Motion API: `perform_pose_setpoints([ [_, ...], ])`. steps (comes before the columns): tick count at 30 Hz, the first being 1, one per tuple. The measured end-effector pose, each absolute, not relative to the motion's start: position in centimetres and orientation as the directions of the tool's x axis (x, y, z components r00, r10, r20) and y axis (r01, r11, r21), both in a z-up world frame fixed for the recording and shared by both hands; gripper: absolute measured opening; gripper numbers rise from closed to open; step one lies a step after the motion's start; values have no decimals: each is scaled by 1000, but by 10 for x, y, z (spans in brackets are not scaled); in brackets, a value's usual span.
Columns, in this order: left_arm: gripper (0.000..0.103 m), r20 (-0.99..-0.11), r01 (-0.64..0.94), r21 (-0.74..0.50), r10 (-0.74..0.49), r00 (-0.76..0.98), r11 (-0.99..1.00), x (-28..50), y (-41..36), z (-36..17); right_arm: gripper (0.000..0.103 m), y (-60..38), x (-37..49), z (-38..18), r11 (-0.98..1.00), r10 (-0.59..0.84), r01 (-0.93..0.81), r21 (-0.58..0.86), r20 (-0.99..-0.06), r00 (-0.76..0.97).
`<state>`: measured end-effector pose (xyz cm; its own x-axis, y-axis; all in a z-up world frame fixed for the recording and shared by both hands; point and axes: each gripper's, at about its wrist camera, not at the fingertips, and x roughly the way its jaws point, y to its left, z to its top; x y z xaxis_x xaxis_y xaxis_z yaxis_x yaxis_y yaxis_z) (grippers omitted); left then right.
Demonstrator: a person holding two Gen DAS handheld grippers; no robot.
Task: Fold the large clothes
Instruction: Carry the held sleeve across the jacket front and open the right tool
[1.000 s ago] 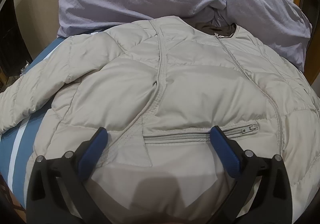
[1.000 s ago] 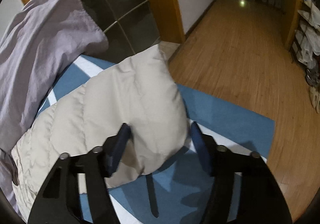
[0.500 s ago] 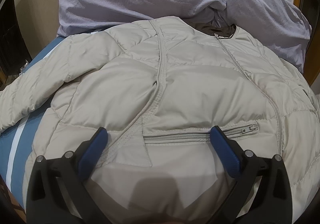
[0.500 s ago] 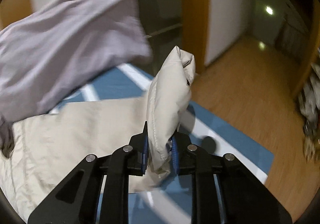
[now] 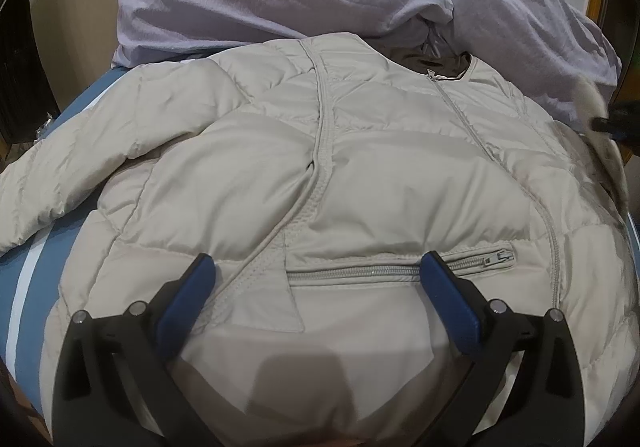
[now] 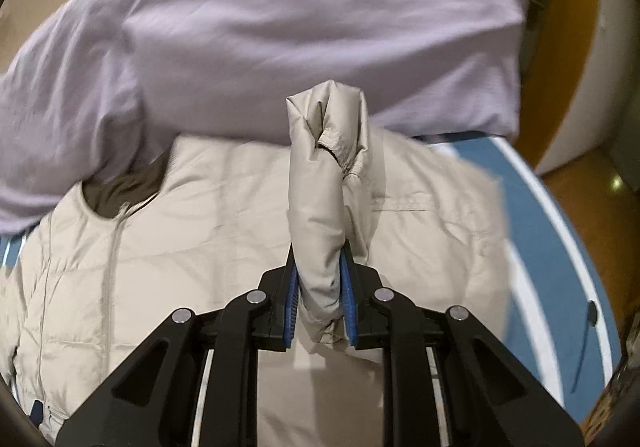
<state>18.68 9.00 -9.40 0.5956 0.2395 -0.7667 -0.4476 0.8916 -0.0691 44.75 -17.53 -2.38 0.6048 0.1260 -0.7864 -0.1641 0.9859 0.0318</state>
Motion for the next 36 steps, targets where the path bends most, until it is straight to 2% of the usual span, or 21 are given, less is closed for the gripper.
perform_pose_setpoints([
  [8,101,-762,-448,-95,225,607,889,185,92,-95,19,-86,424,-38,927,302,-351,134,-822,483],
  [14,101,-748,-441,-155,187,637,884,180,98,-94,19,-22,400,-32,856,416,-477,200,-814,406],
  [21,101,-741,-439,-176,175,648,881,178,99,-93,19,21,387,-36,821,447,-530,213,-817,364],
  [24,101,-740,-439,-179,173,650,881,178,100,-93,21,30,387,-54,813,416,-552,186,-848,328],
  [27,101,-741,-439,-179,174,649,881,178,100,-93,31,26,383,-57,810,397,-565,157,-856,332],
  [29,101,-742,-440,-175,175,647,881,178,100,-93,54,23,380,-50,795,426,-578,183,-847,319],
  [31,101,-744,-441,-169,179,643,882,178,99,-93,63,19,377,-38,787,456,-585,195,-823,339],
  [36,101,-748,-441,-158,184,637,883,180,99,-93,64,-2,382,-22,841,394,-534,83,-770,501],
])
